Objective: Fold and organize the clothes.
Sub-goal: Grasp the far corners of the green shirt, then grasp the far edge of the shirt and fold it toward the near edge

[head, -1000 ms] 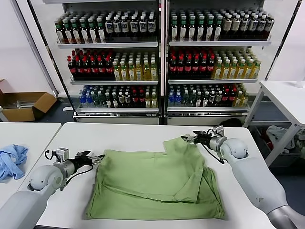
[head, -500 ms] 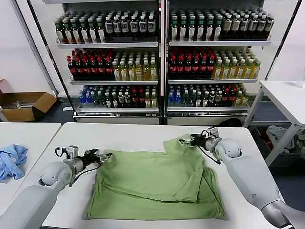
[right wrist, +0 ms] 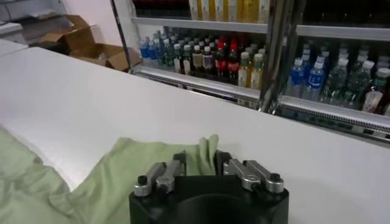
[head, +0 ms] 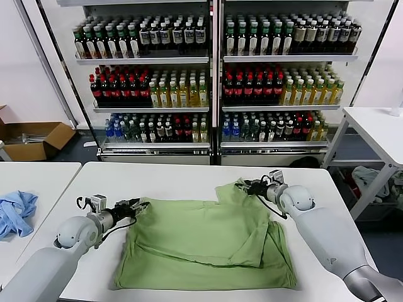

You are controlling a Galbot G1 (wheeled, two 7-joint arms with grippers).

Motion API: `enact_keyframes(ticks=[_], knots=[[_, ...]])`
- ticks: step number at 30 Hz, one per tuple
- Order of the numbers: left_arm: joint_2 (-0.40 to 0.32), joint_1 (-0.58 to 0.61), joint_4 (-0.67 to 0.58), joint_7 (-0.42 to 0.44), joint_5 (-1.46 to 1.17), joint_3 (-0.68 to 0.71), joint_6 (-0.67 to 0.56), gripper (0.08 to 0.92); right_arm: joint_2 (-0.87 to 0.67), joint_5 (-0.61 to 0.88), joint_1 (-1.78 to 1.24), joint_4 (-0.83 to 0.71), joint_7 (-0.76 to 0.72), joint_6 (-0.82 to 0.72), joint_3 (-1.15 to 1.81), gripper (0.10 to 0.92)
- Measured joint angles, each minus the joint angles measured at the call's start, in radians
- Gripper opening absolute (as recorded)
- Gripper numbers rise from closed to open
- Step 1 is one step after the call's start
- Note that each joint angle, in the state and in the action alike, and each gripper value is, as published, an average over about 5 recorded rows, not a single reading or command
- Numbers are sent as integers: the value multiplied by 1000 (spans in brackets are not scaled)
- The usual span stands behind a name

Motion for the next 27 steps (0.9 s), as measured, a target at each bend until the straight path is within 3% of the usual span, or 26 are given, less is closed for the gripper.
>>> enact_keyframes(ticks=[5, 12, 27], knots=[[-3, -3, -1, 9, 1, 2, -5, 268, -9, 15, -11, 21, 11, 0, 7, 121], [6, -4, -16, 11, -12, -8, -16, 99, -31, 56, -46, 104, 38, -6, 51, 106], [76, 98, -170, 19, -33, -117, -18, 89, -99, 180, -250, 402, 102, -25, 248, 106]])
